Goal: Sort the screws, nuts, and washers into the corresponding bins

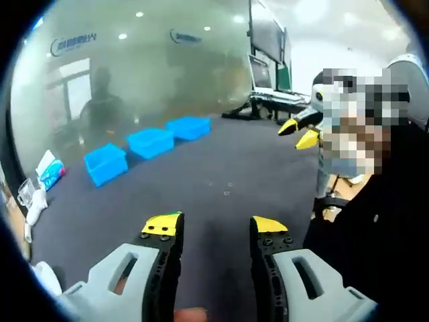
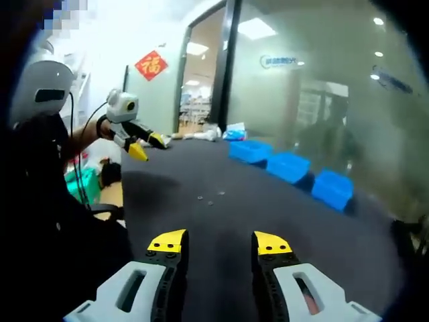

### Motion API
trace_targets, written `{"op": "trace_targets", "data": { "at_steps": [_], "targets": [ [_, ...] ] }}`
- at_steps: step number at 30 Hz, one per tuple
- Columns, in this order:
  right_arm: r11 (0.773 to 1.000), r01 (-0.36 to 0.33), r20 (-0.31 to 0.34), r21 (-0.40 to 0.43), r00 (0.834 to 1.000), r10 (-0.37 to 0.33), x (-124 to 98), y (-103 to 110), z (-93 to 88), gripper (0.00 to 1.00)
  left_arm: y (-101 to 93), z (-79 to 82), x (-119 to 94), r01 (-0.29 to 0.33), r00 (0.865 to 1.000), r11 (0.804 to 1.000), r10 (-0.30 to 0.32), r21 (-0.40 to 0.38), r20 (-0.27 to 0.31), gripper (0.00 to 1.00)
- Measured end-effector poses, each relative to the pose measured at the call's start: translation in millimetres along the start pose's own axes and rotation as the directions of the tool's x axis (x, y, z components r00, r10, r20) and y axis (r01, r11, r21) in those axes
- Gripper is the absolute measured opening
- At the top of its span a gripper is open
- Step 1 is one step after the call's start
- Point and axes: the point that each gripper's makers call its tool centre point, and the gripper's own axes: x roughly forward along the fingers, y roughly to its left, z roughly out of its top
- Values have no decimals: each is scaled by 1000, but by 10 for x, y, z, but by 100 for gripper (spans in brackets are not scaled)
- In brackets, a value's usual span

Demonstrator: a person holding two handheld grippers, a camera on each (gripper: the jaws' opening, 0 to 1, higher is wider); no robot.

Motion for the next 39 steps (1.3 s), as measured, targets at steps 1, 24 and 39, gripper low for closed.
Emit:
{"op": "trace_targets", "data": {
  "at_steps": [1,24,39],
  "targets": [
    [1000,-17,-15,-14,1000,17,47,8,17,34,5,-9,-11,-3,1000,1000,3,0,0,38],
    [907,-377,-390,-187,876,284,1168,267,78,28,145,-187,-196,-79,995,992,84,-97,49,38],
    [879,-444,-480,-173,817,319,1433,287,-1,22,172,-218,-225,-91,993,988,100,-127,65,38]
  ]
}}
